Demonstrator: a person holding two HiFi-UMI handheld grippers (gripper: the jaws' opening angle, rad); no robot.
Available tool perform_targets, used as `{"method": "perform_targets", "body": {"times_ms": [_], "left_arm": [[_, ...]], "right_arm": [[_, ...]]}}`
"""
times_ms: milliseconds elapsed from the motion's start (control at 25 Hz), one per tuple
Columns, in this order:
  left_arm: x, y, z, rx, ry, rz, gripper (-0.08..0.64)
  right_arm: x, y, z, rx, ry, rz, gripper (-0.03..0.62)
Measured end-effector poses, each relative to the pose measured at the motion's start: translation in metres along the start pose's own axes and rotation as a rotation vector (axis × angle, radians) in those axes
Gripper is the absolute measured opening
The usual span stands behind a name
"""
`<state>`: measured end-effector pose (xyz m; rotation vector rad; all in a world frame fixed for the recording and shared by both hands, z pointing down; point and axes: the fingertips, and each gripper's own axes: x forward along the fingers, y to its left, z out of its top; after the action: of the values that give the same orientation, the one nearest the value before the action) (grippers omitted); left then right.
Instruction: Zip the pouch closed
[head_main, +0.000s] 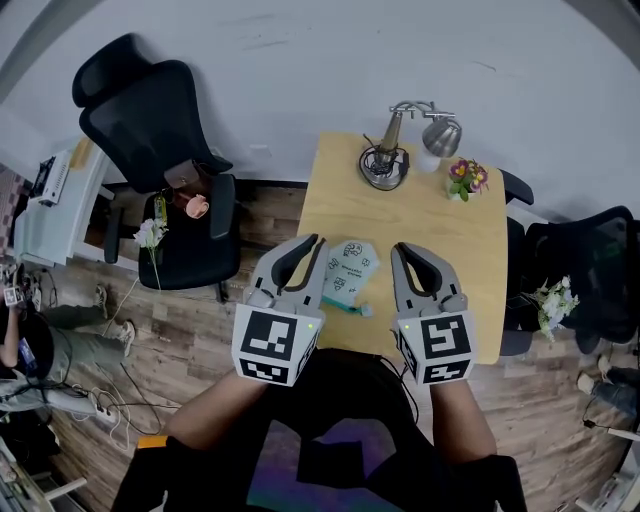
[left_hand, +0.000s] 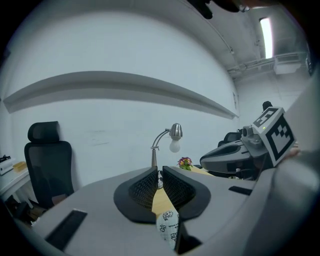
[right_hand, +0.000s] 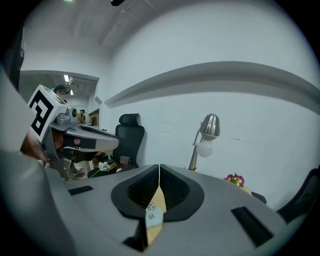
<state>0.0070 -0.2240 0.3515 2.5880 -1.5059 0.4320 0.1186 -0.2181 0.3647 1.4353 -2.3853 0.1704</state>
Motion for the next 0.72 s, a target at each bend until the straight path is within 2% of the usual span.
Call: {"method": "perform_targets", "body": {"times_ms": [200,400,520,720], "left_arm": [[-0.009,-0.006,0.010,0.009,-0.035,0.013,0.032],[-0.013,-0.017,0.004,-0.005,-0.029,-0.004,0.028],[-0.012,-0.022,-0.001,-0.003,-0.019,-0.014,0.028],[-0.011,-0.024,-0.009,-0.009,0.002,-0.019,0.026]], "right_arm": [[-0.008,0.000,0.011,0.015,-0.050,-0.016,0.017],[-0.015,0.004,0.016,0.027,-0.084,-0.014,0.015],[-0.017,0.003,0.011,0.048,-0.088,-0.017,0.015],[-0.017,0.003,0.002,0.021,-0.068,-0.039,0.014]]}}
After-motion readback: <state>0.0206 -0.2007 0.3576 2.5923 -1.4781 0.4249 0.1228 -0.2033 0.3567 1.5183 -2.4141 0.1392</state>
